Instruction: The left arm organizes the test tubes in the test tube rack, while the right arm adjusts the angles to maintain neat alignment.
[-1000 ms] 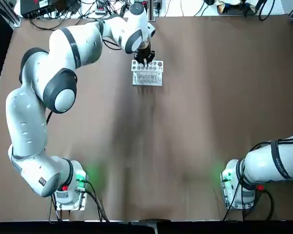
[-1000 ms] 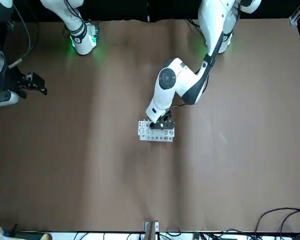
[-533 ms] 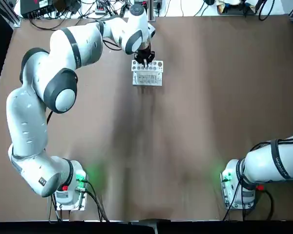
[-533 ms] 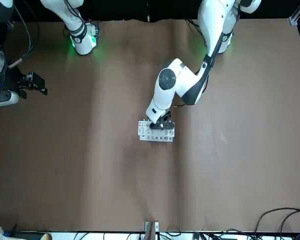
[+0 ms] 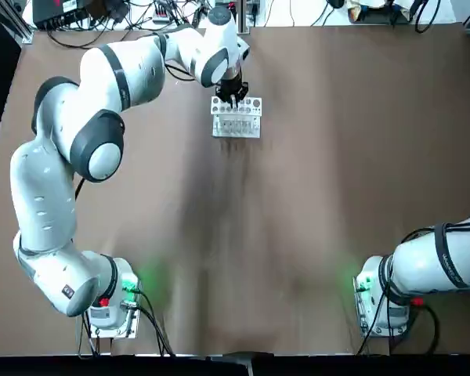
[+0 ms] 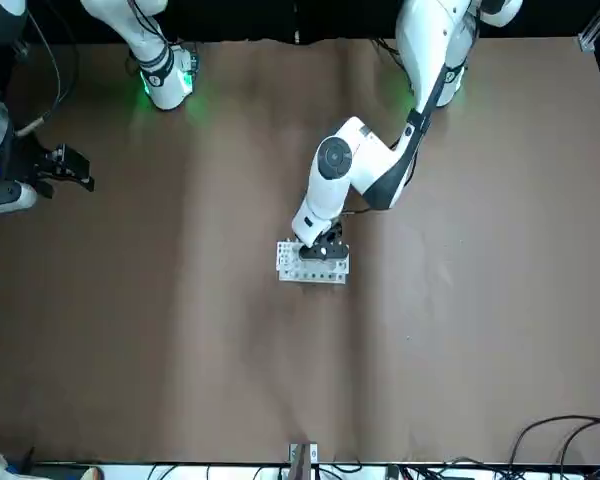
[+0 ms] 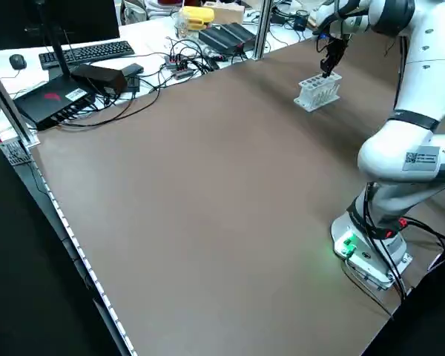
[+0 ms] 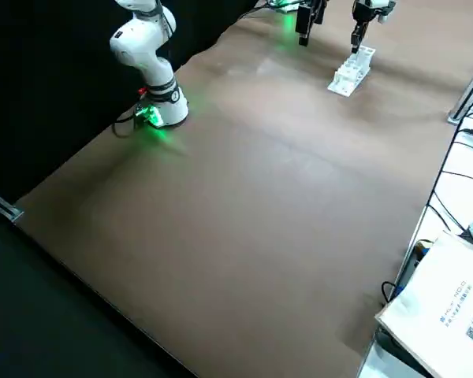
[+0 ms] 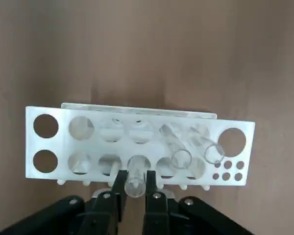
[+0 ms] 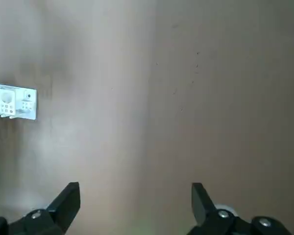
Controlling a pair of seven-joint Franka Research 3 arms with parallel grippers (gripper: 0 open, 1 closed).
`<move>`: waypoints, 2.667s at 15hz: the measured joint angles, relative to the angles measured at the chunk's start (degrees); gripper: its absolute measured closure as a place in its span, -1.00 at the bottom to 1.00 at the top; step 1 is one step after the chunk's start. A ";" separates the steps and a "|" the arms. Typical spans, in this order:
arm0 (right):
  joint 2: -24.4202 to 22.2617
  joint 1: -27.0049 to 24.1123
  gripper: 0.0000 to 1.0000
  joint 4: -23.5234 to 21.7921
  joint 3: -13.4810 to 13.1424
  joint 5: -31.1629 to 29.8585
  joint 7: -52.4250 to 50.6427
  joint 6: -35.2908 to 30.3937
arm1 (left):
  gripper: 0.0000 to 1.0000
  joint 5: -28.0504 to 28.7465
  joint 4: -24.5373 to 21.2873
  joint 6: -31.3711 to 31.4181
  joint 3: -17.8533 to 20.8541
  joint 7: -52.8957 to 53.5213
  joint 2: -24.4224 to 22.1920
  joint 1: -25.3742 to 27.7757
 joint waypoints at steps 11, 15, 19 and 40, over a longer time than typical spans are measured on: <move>0.00 0.00 -1.00 0.00 0.00 0.00 0.00 0.06 | 0.62 0.03 0.20 0.00 0.01 -0.01 0.00 0.00; 0.00 0.00 -1.00 0.00 0.00 0.00 0.00 0.06 | 0.62 0.03 0.42 -0.02 0.01 -0.03 -0.32 -0.01; 0.00 0.00 -1.00 0.00 0.00 0.00 0.00 0.07 | 0.62 0.03 0.46 -0.95 0.03 -0.05 -1.79 0.30; 0.00 0.00 -1.00 0.00 0.03 0.00 0.00 0.12 | 0.62 0.03 0.47 -7.35 0.01 -0.13 -7.01 0.24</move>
